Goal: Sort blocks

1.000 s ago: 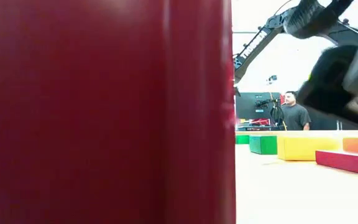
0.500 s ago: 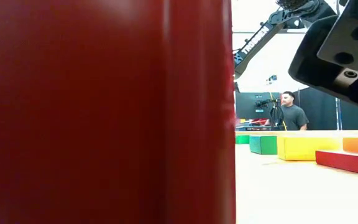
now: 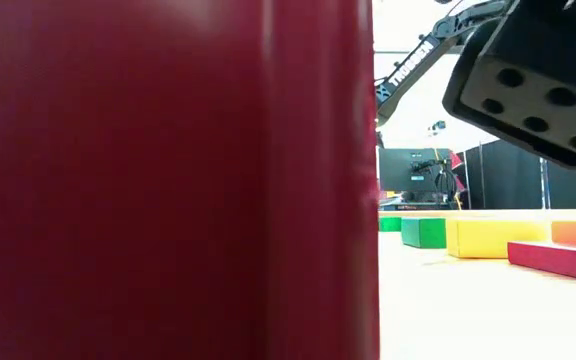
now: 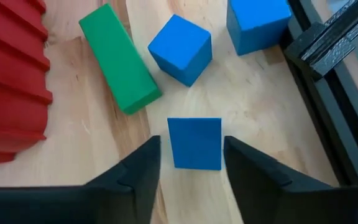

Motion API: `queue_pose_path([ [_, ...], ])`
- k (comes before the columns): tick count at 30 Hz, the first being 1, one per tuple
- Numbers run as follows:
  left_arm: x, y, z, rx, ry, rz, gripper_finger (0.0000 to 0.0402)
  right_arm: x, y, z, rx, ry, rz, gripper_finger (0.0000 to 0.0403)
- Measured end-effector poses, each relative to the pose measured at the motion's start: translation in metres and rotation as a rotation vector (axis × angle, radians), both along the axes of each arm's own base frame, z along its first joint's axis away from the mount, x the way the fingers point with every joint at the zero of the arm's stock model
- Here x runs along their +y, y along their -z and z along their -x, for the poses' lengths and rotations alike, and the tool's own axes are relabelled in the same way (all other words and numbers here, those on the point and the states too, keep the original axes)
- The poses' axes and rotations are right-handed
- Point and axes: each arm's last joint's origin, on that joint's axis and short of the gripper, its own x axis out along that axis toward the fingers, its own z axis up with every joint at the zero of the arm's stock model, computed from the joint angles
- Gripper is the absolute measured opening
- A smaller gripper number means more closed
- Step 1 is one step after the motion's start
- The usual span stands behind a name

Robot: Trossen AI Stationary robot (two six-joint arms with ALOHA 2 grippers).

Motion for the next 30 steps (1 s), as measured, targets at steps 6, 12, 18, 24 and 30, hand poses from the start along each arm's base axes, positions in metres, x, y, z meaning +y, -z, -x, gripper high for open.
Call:
queue_pose_path([
  [6, 0.0, 0.0, 0.0, 0.0, 0.0, 0.0, 0.0114, 0.001, -0.002, -0.004, -0.025, -0.002, 0.02, 0.0211],
  [12, 0.0, 0.0, 0.0, 0.0, 0.0, 0.0, 0.0114, 0.007, -0.001, -0.009, -0.008, -0.001, 0.038, 0.0241],
  [18, 0.0, 0.0, 0.0, -0.002, 0.0, -0.001, 0.0114, 0.006, 0.006, -0.009, 0.019, 0.02, 0.028, 0.0252],
  [24, 0.0, 0.0, 0.0, -0.002, 0.0, -0.001, 0.0114, 0.005, 0.018, -0.01, 0.066, 0.036, 0.049, 0.0237],
  [30, 0.0, 0.0, 0.0, -0.002, 0.0, -0.001, 0.0114, 0.005, 0.018, -0.01, 0.067, 0.032, 0.053, 0.02],
])
